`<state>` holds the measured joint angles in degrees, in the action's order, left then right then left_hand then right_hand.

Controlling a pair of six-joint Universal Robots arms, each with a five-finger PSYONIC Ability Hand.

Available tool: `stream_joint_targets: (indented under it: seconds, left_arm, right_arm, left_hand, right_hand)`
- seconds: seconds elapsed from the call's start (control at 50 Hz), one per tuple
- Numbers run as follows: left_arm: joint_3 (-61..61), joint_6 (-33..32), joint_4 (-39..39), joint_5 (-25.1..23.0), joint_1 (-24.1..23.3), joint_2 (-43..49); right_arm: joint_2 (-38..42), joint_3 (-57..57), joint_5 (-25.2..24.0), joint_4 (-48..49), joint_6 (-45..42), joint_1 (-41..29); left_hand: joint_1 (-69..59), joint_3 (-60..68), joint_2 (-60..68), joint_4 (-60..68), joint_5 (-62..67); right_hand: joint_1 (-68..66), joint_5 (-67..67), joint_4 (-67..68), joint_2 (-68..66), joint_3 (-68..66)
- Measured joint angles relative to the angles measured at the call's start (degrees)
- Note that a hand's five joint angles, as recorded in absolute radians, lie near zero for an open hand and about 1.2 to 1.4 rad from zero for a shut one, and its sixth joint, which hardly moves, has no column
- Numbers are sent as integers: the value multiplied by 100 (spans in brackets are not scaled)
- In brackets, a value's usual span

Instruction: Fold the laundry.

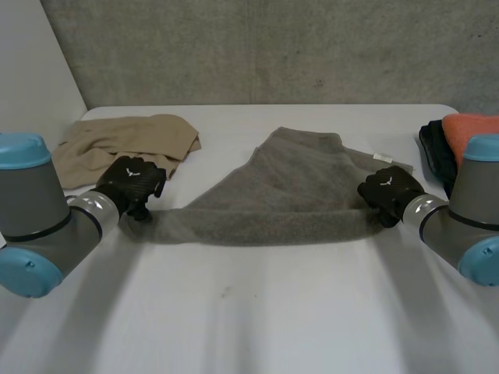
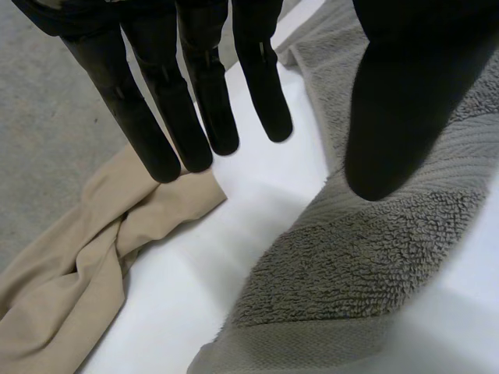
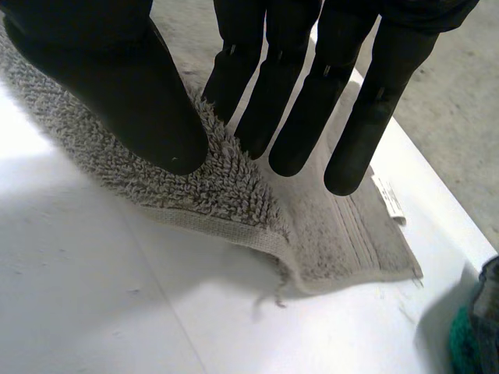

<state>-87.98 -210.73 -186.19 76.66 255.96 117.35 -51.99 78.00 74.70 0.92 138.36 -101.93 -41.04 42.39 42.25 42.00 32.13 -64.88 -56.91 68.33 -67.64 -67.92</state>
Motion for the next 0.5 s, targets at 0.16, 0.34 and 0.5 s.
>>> stream_joint_targets:
  seconds: [0.16, 0.34, 0.5]
  left_arm:
    - [93, -142, 169, -93, 97, 70]
    - [397, -176, 344, 7, 262, 493]
    - [768, -347, 536, 43, 435, 930]
  right_arm:
    - [-11, -18, -20, -146, -246, -55]
    - [-30, -22, 10, -353, -262, -66]
    - [-30, -22, 11, -408, -250, -73]
  left_hand:
    - [1422, -1482, -1480, -1522, -1544]
    - [1667, -1836, -1821, -1857, -1866]
    - [1080, -1239, -1222, -1177, -1183]
  right_hand:
    - [0, 0, 9, 0, -3]
    - [0, 0, 11, 0, -3]
    - [0, 0, 13, 0, -3]
